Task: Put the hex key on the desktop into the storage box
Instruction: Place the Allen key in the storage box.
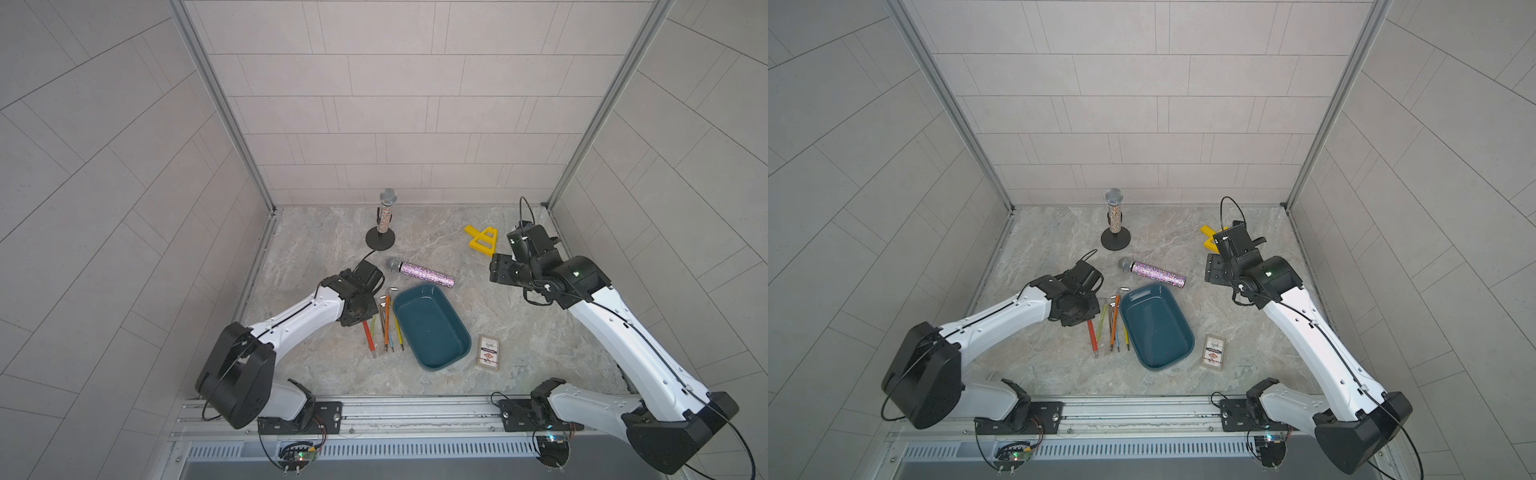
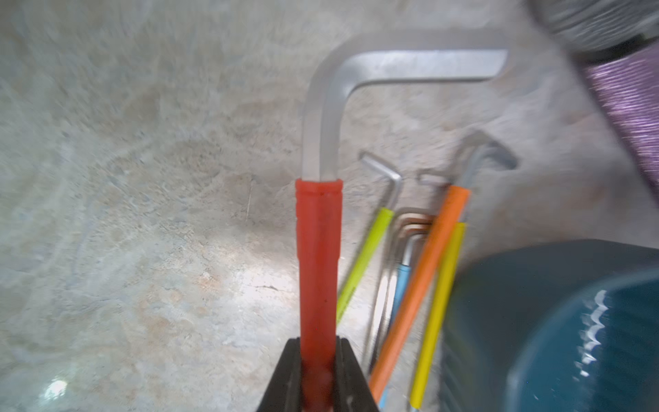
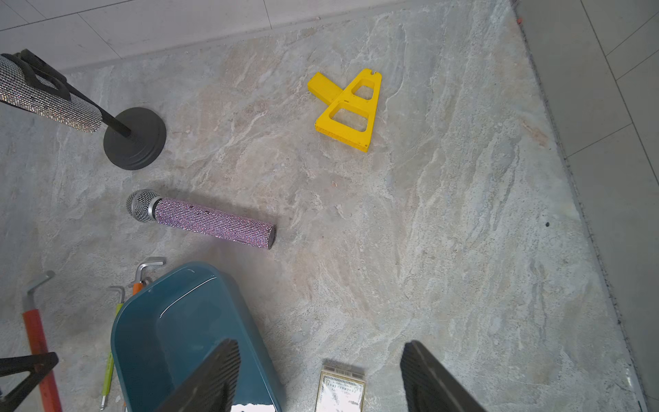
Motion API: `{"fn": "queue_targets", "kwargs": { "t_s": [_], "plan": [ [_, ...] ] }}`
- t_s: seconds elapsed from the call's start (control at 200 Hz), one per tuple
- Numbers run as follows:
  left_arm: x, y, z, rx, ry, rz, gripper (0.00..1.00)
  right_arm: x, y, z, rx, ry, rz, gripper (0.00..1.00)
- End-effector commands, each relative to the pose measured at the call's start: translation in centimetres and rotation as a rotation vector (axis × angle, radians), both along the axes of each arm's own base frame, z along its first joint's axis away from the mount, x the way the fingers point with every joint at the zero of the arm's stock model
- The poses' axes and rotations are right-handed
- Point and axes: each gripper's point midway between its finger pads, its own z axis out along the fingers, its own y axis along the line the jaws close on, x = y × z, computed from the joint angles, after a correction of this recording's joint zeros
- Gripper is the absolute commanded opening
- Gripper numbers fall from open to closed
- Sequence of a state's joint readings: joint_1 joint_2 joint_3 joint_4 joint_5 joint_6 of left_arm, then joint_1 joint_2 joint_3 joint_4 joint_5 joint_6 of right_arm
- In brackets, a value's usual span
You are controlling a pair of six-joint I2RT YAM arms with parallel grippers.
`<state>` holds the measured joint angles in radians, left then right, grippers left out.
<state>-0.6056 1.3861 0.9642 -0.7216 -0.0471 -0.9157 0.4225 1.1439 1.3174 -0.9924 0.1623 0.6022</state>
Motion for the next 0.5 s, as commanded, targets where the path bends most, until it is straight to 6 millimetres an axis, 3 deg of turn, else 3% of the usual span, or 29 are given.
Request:
{"fn": "queue_targets", "kwargs": {
  "t_s": [0.0, 0.105, 0.245, 0.495],
  "plan": [
    [0.3, -1.4, 4.9, 0.027, -0.11, -0.076, 0.0, -0.3, -0.3, 0.9, -0.012, -0.028, 0.0, 0.76],
    [0.2, -4.5, 7.6, -0.015, -0.156, -0.143, 0.0, -0.4, -0.4, 1.2, -0.009, -0.042, -0.004, 0.76],
    [-0.3, -9.1, 9.1, -0.075, -0.177, -0.215, 0.0, -0.7, -0.7, 1.8, -0.007, -0.059, -0.01, 0.76],
    [-1.3, -16.2, 7.7, -0.166, -0.143, -0.29, 0.0, -1.0, -0.9, 2.2, -0.01, -0.067, -0.013, 0.76]
  ]
}}
